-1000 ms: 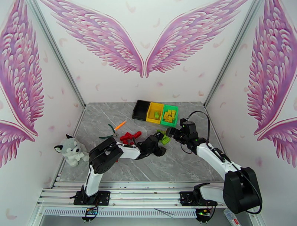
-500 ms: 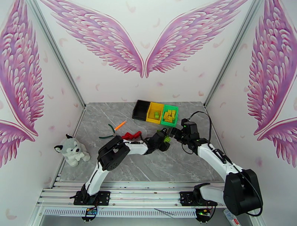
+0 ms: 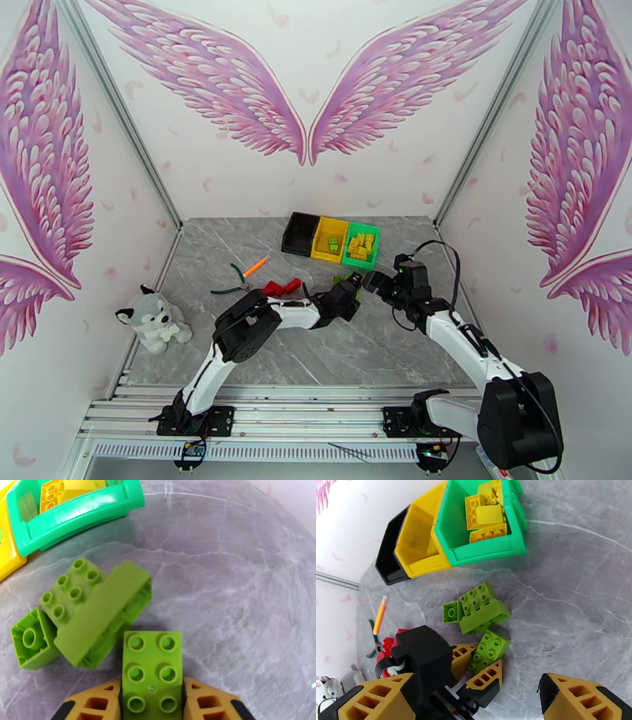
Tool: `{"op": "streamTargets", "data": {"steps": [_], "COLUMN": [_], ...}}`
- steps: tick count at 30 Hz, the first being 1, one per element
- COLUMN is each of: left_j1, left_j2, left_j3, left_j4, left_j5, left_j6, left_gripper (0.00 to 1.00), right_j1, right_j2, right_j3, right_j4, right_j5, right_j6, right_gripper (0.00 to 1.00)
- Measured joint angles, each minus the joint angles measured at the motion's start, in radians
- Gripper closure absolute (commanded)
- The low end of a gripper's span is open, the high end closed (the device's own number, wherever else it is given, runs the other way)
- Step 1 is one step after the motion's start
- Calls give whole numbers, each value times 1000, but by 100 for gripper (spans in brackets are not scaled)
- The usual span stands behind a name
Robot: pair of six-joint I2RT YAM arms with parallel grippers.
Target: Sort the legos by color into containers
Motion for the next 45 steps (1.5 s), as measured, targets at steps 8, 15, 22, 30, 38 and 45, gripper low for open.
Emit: {"op": "streamTargets", "data": {"steps": [8,15,22,30,38,45], "left_j1": [17,159,307,346,353,317], "left_j2": [-186,-222,-128,136,279,125], "left_j3": [-210,-100,191,614,834,572], "left_j4": [21,-22,-79,-239,-376,-324], "left_j5": [29,43,63,97,96,68], "left_j6": [-7,-17,-18,3,-11,-5], "left_gripper": [71,71,68,54,24,20], "right_j1": [14,65,65,65,65,65], "right_j2": [24,99,99,99,99,99], "right_j3": [-7,-3,-3,-3,-2,1], "right_j4": [47,60,61,61,61,61], "right_j5": [-62,-94,-101,-101,-105,-104], "right_j6": [0,-1,-1,-1,-1,-2], "right_gripper": [19,20,20,20,20,19]}}
